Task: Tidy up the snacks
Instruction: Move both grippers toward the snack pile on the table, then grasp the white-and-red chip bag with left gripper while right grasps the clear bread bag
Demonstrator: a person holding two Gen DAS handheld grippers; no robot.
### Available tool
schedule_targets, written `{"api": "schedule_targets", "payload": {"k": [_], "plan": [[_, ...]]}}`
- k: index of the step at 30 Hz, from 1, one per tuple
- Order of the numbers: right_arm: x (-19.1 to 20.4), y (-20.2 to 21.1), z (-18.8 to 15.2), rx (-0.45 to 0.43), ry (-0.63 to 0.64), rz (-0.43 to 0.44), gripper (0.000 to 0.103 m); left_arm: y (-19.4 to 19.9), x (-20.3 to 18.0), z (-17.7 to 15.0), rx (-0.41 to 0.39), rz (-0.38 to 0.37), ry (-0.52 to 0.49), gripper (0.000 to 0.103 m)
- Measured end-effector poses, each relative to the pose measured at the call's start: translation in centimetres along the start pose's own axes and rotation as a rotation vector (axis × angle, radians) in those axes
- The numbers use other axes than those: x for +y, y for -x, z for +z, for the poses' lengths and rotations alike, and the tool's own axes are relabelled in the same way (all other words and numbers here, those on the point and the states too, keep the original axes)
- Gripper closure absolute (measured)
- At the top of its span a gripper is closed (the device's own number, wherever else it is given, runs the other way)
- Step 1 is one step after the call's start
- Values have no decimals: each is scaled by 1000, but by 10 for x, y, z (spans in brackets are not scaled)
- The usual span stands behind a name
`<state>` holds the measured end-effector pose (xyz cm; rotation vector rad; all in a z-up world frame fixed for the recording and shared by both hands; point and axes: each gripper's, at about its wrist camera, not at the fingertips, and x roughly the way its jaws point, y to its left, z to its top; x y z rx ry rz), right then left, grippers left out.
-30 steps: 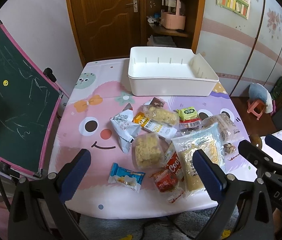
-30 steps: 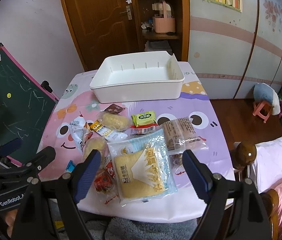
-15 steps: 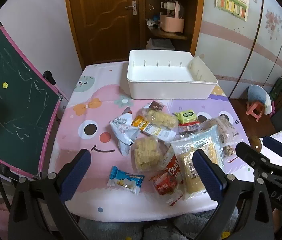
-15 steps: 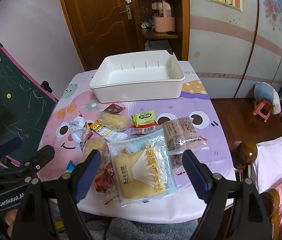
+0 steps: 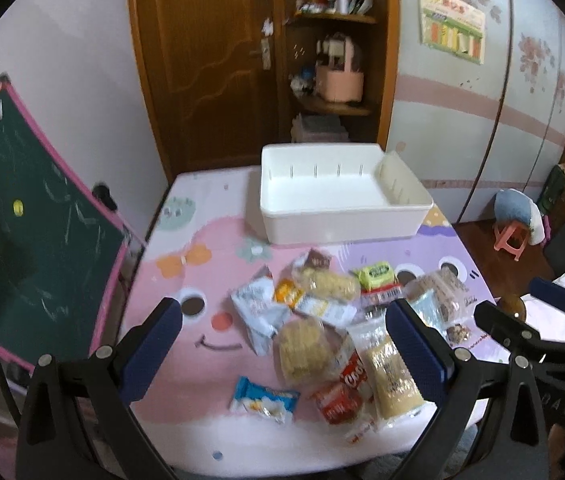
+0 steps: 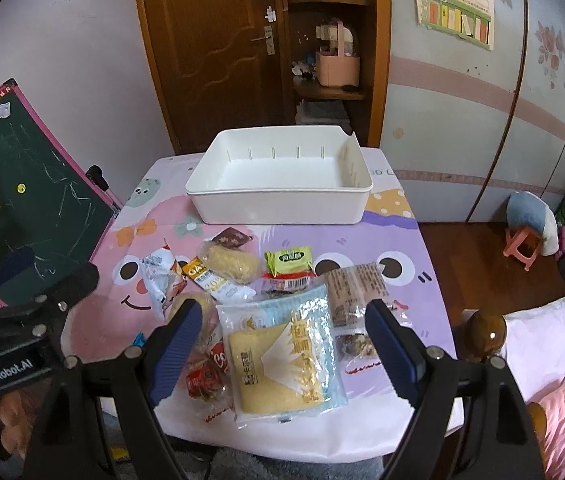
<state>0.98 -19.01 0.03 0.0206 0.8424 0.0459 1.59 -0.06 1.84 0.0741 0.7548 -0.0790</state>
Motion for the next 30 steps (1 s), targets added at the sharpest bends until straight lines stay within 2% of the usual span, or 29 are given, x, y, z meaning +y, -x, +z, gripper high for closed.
{"api": "schedule_targets", "payload": {"k": [5, 9, 11, 15, 19, 23, 30], "plan": [[-6, 12, 20, -41, 19, -26, 19, 11, 16, 22, -30, -27, -1, 2], [-18, 23, 44, -58, 16, -14, 19, 14, 46, 51, 20, -77, 59, 2], [-25, 28, 53, -74, 16, -12, 19, 15, 59, 61, 19, -62, 83, 1], [-39, 31, 71, -82, 0, -22, 19, 17, 81, 78, -24, 27, 90, 1], [-49, 21, 82, -65, -3, -42, 19, 3, 91, 84, -13, 42, 73, 1], [-62, -8, 84, -2, 12, -73, 19, -32, 88, 80, 34, 46, 40, 1], [-88, -90, 58, 183, -2, -52, 19, -119, 70, 43, 207, 12, 4, 1]]}}
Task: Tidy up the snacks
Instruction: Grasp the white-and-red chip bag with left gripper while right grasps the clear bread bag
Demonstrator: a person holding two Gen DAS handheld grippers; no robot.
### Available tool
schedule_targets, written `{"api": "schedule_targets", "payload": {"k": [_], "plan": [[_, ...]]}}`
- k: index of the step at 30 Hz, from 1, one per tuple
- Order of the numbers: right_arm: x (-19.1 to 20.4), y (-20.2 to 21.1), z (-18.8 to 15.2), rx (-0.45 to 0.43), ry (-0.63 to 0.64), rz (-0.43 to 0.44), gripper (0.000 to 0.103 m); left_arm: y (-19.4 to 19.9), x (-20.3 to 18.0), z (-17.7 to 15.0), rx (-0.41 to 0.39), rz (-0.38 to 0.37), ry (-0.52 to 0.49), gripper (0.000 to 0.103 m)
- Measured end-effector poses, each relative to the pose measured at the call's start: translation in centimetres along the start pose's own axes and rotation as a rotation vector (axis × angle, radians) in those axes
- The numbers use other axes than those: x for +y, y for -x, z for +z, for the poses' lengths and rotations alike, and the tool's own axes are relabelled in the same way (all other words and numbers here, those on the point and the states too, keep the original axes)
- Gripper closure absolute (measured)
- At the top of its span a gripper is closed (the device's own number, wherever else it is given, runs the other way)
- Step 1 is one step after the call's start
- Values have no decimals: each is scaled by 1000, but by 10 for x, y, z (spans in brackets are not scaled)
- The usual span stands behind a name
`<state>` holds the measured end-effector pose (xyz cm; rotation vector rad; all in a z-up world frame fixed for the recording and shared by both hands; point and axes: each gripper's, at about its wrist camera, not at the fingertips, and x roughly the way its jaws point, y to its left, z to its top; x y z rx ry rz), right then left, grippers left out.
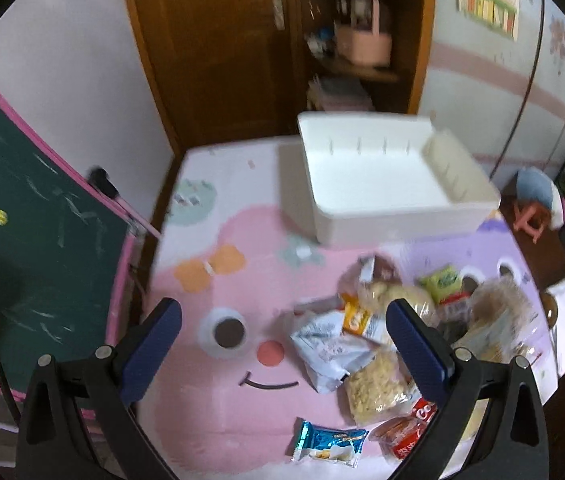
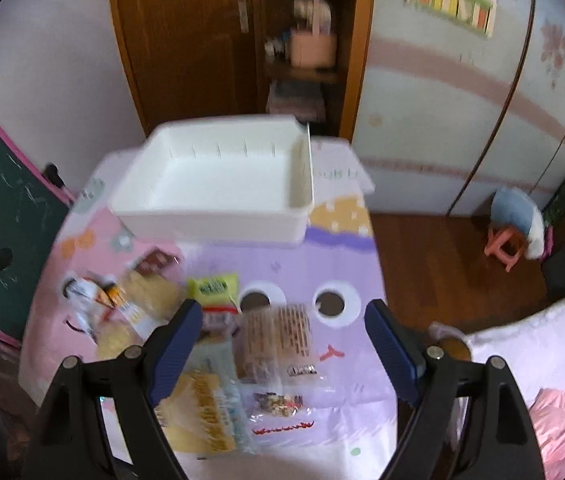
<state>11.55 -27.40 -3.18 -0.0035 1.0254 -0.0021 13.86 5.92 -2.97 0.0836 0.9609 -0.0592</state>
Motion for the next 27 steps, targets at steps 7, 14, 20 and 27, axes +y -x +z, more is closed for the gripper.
{"api": "schedule_targets", "payload": {"k": [7, 14, 20, 27], "plan": [[-10, -97, -15, 225, -9, -40, 19, -85, -14, -18, 186, -32, 18, 1], [-16, -141, -19, 346, -97, 89, 19, -142, -20, -30, 317, -49, 30, 2], [-4, -162, -27, 441, -30, 65, 19, -161, -15, -37, 379, -77, 64, 20], [-7, -153, -35, 413, -58, 97, 37, -154, -13, -40, 382, -109, 77, 61]]}}
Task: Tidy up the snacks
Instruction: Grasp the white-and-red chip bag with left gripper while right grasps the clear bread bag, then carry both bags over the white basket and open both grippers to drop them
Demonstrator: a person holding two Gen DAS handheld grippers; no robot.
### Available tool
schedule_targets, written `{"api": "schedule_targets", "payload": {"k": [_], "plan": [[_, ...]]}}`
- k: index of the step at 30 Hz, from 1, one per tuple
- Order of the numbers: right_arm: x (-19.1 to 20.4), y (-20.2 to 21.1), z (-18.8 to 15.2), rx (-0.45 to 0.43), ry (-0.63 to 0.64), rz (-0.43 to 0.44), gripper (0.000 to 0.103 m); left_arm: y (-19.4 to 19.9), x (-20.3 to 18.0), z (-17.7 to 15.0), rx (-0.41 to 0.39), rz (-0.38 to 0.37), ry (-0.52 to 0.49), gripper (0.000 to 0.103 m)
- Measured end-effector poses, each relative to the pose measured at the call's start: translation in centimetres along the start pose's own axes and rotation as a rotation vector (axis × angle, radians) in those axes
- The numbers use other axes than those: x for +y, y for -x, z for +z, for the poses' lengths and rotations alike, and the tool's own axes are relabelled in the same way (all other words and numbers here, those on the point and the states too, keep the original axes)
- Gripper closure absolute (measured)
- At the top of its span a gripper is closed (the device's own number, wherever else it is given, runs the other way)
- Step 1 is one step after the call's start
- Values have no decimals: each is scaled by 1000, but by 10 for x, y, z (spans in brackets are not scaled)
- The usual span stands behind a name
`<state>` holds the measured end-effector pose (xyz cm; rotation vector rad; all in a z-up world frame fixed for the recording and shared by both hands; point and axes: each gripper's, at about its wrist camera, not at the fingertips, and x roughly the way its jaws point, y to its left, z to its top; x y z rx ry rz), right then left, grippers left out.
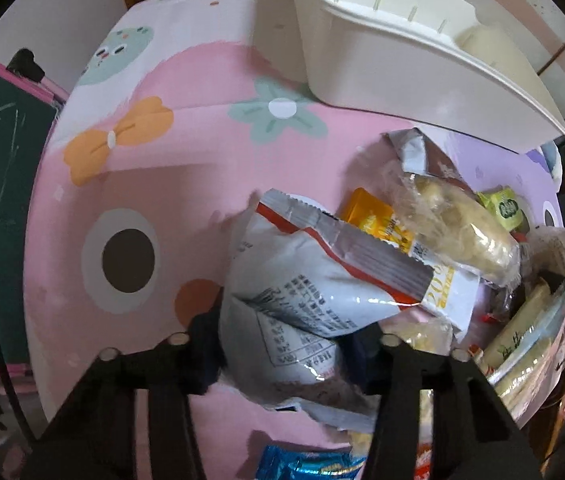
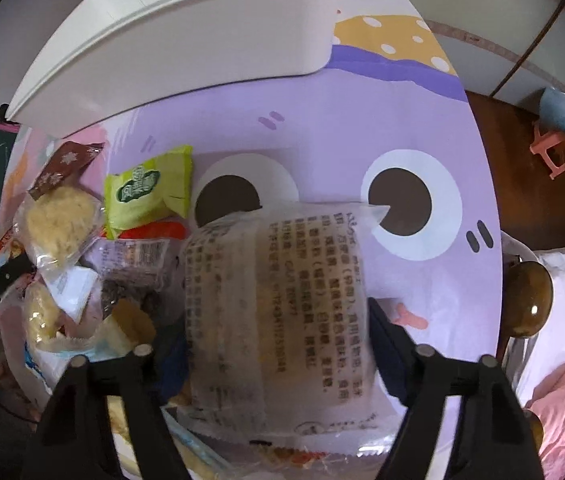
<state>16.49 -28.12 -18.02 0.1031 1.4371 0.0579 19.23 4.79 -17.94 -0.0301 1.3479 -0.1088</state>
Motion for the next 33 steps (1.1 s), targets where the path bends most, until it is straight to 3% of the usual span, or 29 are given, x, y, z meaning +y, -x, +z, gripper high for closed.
{"api": "schedule_targets", "payload": {"k": [5, 10, 15, 22, 27, 33], "plan": [[0, 25, -8, -59, -25, -2, 38, 44, -8, -6, -103, -6, -25, 63], [4, 77, -15, -175, -25, 41, 38, 121, -19, -4, -281, -22, -51, 63], [21, 146, -7, -349, 1, 72, 38, 194, -36, 1, -484, -11, -86, 62], [47, 229, 17, -596, 14, 71, 37, 262, -68, 32, -590, -34, -151, 63], [54, 269, 45, -690, 5, 53, 37, 300, -89, 67, -680, -49, -168, 63], [68, 292, 85, -769, 21, -15, 36, 293, -106, 126, -670, -97, -147, 63]]}}
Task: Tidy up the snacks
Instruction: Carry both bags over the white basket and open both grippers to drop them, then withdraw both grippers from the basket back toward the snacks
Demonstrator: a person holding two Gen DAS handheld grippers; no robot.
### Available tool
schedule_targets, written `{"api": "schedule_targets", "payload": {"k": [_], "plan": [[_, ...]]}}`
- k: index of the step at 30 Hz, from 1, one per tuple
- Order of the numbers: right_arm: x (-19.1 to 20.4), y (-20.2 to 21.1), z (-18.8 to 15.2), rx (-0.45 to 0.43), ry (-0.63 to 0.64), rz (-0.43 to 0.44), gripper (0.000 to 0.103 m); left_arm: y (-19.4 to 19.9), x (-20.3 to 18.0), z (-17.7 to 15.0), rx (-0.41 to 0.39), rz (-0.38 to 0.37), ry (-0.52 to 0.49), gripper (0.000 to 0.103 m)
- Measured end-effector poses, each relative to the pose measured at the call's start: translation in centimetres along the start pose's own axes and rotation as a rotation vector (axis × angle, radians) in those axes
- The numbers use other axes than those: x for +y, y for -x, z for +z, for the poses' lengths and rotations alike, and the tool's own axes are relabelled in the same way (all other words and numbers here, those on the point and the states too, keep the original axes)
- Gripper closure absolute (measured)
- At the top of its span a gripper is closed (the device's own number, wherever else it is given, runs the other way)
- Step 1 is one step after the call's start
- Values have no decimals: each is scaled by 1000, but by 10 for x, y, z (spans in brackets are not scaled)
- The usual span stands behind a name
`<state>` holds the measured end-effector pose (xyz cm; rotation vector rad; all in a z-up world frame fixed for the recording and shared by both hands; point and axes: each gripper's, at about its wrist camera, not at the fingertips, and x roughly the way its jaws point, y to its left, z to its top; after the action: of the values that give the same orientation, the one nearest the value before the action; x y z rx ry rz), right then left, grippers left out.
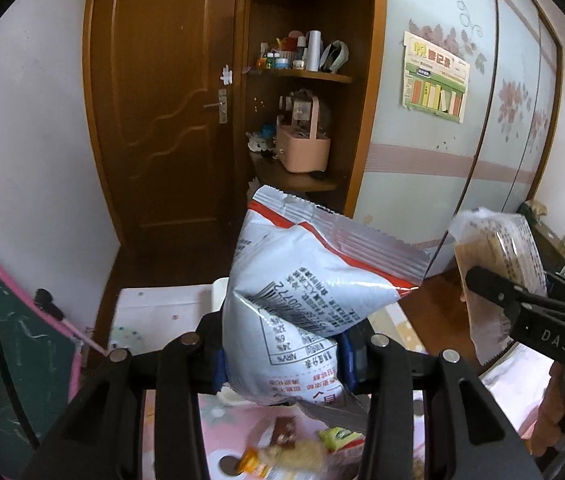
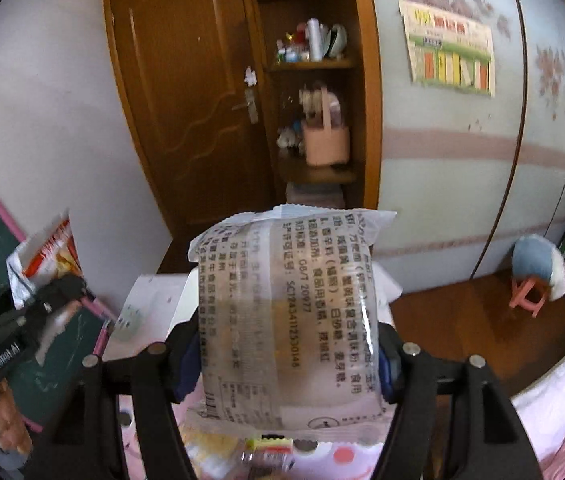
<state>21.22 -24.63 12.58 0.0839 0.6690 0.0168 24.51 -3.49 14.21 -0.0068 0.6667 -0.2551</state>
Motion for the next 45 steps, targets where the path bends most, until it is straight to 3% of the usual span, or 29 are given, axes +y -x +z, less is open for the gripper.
{"api": "schedule_targets", "payload": {"k": [3, 8, 13, 16, 20, 22, 26, 38, 45], "plan": [[1, -29, 15, 2, 14, -26, 35, -38, -3, 3, 27, 0, -1, 63], [4, -98, 12, 115, 21, -33, 35, -113, -8, -11, 96, -10, 24, 62], [14, -165, -12, 228, 79, -93, 35, -175, -8, -31, 144, 38, 48, 62], [12, -194, -26, 303, 58, -63, 34, -203, -2, -44, 167, 109, 62, 57], [-4, -218, -41, 368, -25, -28, 29, -226, 12, -57, 178, 223, 80, 10], [-11, -217, -41, 334, -42, -25, 17, -225, 22, -65, 175, 219, 92, 6], [-13, -205, -38, 251, -35, -40, 12, -221, 28, -75, 206, 191, 84, 6], [-8, -162, -37, 210, -79, 7, 12, -153, -14, -74, 133, 154, -67, 6], [-2, -94, -39, 131, -29, 8, 12, -97, -27, -76, 110, 153, -90, 6]]}}
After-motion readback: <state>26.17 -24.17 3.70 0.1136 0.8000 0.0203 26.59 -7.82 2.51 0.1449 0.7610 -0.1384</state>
